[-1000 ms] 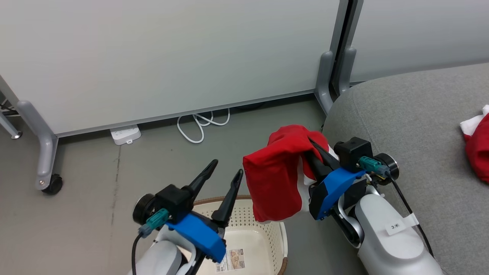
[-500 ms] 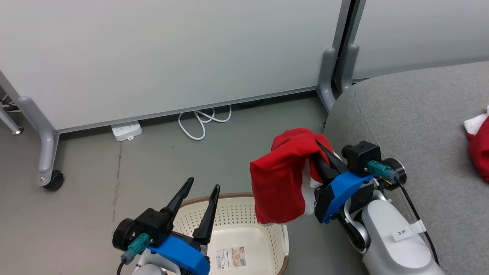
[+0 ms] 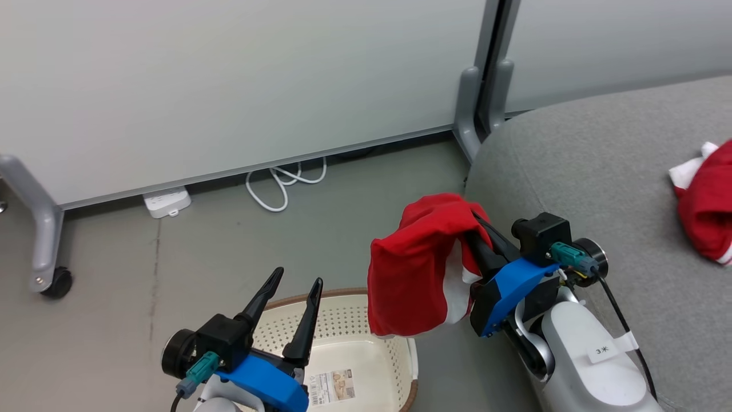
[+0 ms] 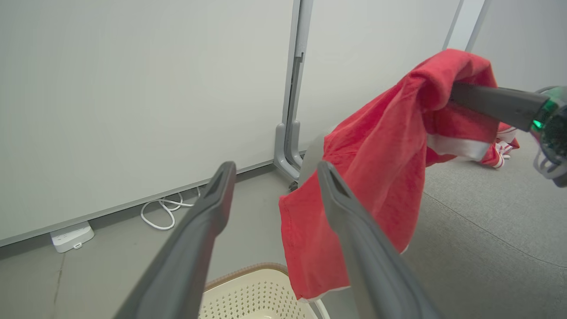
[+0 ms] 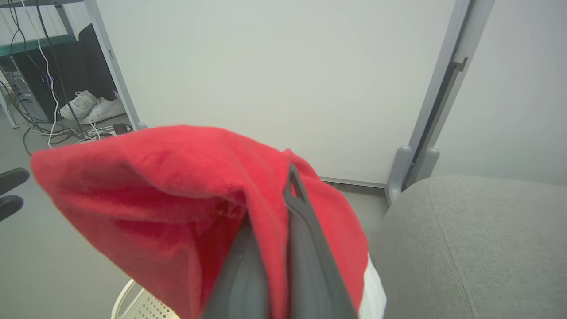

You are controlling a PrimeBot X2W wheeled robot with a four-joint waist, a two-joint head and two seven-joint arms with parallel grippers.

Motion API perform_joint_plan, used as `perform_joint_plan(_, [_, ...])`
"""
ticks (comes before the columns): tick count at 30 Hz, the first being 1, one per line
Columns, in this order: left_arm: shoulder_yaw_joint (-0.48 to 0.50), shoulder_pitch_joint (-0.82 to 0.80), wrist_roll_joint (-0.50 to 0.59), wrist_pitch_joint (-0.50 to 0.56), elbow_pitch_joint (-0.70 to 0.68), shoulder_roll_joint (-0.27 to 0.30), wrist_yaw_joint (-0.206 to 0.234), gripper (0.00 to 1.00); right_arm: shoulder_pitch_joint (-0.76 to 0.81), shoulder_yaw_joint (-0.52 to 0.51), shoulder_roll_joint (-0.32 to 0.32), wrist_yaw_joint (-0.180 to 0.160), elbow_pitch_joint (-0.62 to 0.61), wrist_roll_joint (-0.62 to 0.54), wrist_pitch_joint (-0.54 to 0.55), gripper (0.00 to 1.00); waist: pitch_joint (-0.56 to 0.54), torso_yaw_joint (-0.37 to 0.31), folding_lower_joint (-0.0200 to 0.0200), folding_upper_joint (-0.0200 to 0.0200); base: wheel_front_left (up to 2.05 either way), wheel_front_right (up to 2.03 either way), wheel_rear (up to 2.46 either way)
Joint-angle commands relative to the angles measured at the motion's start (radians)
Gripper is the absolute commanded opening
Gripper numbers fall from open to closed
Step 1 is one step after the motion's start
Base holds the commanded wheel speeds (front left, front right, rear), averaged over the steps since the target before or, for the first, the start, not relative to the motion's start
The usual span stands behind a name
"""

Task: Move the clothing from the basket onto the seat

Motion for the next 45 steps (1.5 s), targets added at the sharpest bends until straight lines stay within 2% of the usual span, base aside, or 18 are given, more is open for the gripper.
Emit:
perform_joint_plan(1, [0.000,-0.006,0.010,-0.003,0.001,0.005,-0.001,1.00,0.005,0.001,0.000,0.000,-0.006,0.008,0.001,0.00,0.009,-0.025,0.0000,0.0000,0.00,0.00,0.00])
perform_joint_plan(7, [0.000,-0.022,0.015,-0.003,0.000,0.014,-0.001,1.00,-0.001,0.008,0.000,0.000,-0.007,0.018,-0.005,0.00,0.027,-0.110,0.0000,0.0000,0.00,0.00,0.00])
perform_joint_plan(20, [0.000,-0.040,0.022,-0.003,-0.005,0.032,-0.001,1.00,-0.009,0.016,0.000,0.000,0.002,0.034,-0.026,0.00,0.068,-0.340,0.0000,0.0000,0.00,0.00,0.00])
perform_joint_plan(30, [0.000,-0.047,0.026,-0.003,-0.006,0.044,-0.001,1.00,-0.008,0.002,0.001,0.000,0.008,0.045,-0.041,0.00,0.094,-0.470,0.0000,0.0000,0.00,0.00,0.00])
perform_joint_plan(45, [-0.062,-0.103,0.006,-0.003,0.018,0.058,-0.001,1.00,0.020,-0.045,0.001,0.000,-0.001,0.030,-0.050,0.00,0.116,-0.493,0.0000,0.0000,0.00,0.00,0.00])
